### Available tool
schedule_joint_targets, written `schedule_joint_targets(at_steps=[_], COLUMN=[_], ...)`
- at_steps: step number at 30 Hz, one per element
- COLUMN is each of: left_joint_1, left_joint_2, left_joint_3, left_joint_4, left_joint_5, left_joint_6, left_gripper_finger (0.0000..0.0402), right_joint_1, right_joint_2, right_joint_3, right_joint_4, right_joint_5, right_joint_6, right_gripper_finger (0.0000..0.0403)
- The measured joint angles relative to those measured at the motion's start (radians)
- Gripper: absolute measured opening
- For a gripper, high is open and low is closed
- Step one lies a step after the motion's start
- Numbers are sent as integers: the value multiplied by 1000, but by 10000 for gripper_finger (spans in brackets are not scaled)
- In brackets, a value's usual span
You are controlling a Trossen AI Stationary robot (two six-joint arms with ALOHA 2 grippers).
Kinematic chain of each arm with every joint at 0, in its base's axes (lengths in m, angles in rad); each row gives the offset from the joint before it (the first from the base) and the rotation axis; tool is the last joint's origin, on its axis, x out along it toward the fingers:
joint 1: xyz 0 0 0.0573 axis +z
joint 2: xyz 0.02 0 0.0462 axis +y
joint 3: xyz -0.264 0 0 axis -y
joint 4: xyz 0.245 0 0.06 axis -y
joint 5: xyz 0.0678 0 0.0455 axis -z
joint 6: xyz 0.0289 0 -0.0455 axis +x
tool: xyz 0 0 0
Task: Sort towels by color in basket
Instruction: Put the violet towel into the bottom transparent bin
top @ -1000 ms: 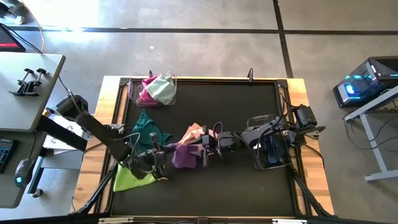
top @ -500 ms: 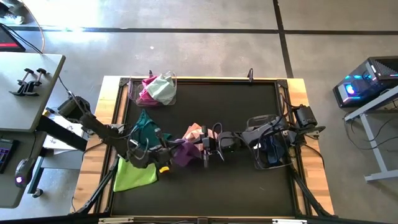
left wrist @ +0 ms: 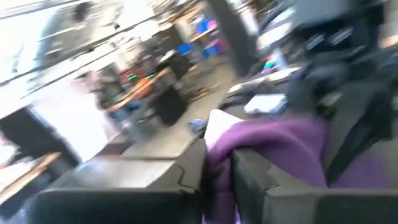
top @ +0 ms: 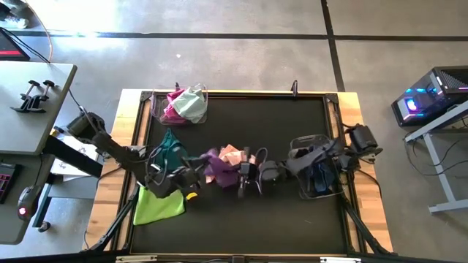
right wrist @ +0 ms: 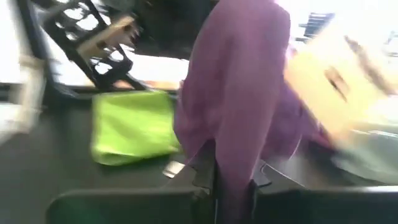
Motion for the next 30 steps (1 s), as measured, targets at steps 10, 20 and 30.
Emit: schedule_joint_targets(at_steps=[10, 20, 30], left_joint_1=[-109, -115, -115], left_joint_2=[-11, -7, -7], left_joint_3=[-5, -5, -5], left_joint_4=[-22, -130, -253], left_joint_5=[-319, -317, -315], left_joint_6=[68, -26, -145], left_gripper_finger=[124, 126, 126], right_joint_1=[276, 502, 463], right_joint_2=[-305, -671, -882], right_joint_3=[0, 0, 0], right_joint_4=[-598, -1320, -2195], right_joint_5=[723, 933, 543], right_joint_6=[100, 747, 1609], right_gripper_finger=[6, 4, 2])
